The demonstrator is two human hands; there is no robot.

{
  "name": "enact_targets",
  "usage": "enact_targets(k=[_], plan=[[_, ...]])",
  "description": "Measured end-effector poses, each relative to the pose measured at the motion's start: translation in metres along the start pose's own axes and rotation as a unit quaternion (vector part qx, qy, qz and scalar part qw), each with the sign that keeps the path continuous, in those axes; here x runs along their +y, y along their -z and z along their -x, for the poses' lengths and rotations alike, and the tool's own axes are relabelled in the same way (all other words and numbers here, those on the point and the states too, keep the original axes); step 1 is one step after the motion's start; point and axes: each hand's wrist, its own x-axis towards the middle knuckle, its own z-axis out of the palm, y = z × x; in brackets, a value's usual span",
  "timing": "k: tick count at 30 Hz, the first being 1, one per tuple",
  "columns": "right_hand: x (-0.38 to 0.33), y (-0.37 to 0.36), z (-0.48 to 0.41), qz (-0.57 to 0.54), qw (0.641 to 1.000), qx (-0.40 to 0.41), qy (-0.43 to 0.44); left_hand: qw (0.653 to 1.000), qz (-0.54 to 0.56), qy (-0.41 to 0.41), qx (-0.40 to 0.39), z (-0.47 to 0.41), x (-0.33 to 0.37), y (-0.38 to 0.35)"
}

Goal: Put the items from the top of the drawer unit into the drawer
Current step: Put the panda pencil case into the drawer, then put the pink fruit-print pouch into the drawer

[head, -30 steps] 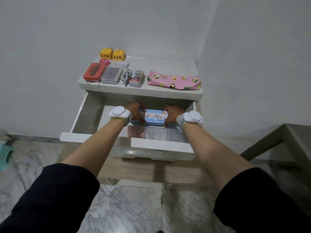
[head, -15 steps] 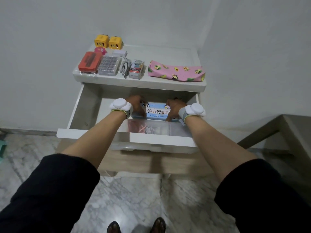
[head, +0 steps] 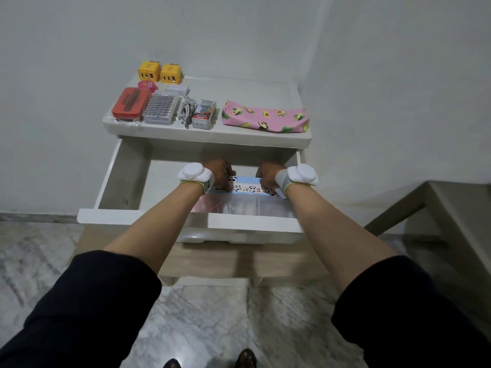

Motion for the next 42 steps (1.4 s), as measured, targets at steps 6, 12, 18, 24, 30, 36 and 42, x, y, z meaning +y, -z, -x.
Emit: enact_targets(k=[6, 12, 18, 24, 30, 36, 42], plan=[[0.004, 0.003, 0.008, 0.02, 1.0, 0.004, 0.02, 1.0, -0.027, -0.006, -0.014, 0.0, 0.003, 0.004], [0.007, 0.034, 0.034, -0.04, 0.998, -0.044, 0.037, 0.997, -0.056, 0.005, -0.058, 0.016, 0.016, 0.032], [0.006, 0.077, 0.075, -0.128, 0.981, -0.142, 0.038, 0.984, -0.039, 0.05, -0.168, 0.05, 0.046, 0.078], [0.012, 0.127, 0.109, -0.144, 0.983, -0.115, 0.015, 0.99, -0.002, 0.034, -0.138, 0.069, 0.078, 0.126], [0.028, 0.162, 0.117, -0.236, 0.971, 0.031, 0.023, 0.999, 0.027, -0.036, 0.014, 0.065, 0.095, 0.162], [0.038, 0.158, 0.099, -0.171, 0.971, 0.163, 0.021, 0.993, -0.068, -0.035, 0.087, 0.047, 0.102, 0.152], [0.052, 0.129, 0.07, -0.127, 0.981, 0.14, 0.036, 0.989, -0.127, -0.017, 0.073, 0.032, 0.092, 0.135]])
